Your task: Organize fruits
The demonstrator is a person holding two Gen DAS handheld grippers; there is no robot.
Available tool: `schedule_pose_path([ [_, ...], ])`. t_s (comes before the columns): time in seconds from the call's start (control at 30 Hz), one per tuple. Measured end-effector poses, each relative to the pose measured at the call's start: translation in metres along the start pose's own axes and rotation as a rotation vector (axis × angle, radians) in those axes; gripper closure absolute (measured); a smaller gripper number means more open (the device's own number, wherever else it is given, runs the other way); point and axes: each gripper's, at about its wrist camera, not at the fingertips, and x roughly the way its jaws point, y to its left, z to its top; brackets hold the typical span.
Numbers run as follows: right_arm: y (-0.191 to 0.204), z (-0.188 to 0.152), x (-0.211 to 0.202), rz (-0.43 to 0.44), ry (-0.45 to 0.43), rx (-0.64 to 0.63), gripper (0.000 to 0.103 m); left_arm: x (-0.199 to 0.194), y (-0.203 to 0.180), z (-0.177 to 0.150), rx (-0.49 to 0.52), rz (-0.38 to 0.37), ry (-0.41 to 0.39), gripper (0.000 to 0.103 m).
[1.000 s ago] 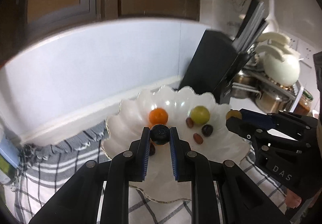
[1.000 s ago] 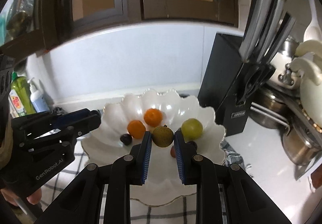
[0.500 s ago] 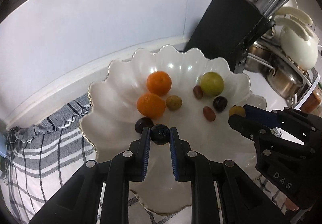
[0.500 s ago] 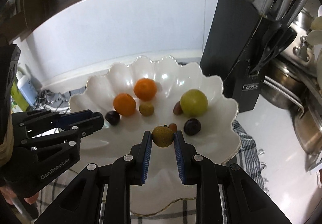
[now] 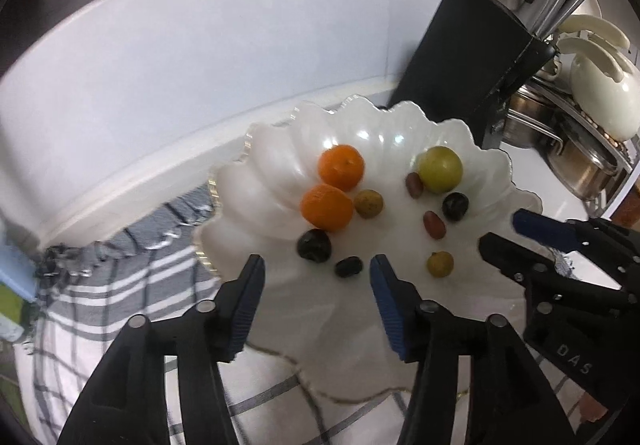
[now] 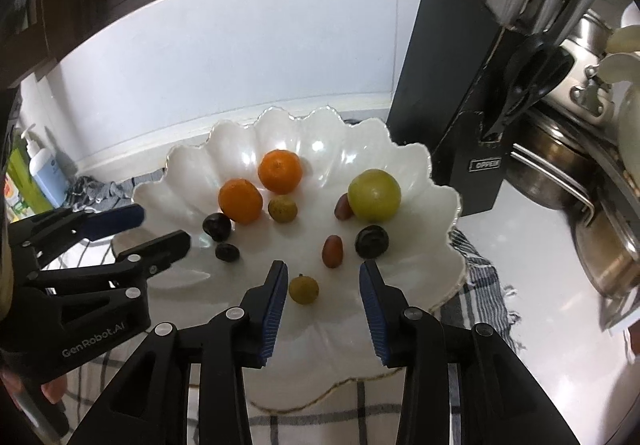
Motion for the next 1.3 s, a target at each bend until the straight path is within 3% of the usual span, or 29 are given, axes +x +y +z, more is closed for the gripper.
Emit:
schedule_pose_path([
  [0.07, 0.001, -0.001, -0.009, -0.014, -0.016, 0.007, 0.047, -0.011, 0.003, -0.001, -0.003, 0.033, -0.027, 0.038],
  [0.23, 0.006, -0.005, -0.040, -0.044, -0.078, 0.023, 0.038, -0.049, 0.011, -0.009, -0.005, 0.116, -0.112, 0.019],
  [0.37, 0.014, -0.013, -0.063, -0.055, -0.114, 0.022, 0.032, -0.078, 0.015, -0.020, 0.008, 0.164, -0.182, 0.011],
  [0.53, 0.027, -0.029, -0.093, -0.080, -0.156, 0.035, 0.026, -0.111, 0.022, -0.038, 0.004, 0.161, -0.242, 0.002],
  [0.9, 0.045, -0.070, -0.165, -0.161, -0.245, 0.083, 0.017, -0.179, 0.017, -0.074, 0.055, 0.166, -0.355, 0.000],
  [1.3, 0.045, -0.117, -0.250, -0.107, -0.303, 0.073, 0.016, -0.270, -0.010, -0.128, -0.020, 0.122, -0.423, 0.000],
])
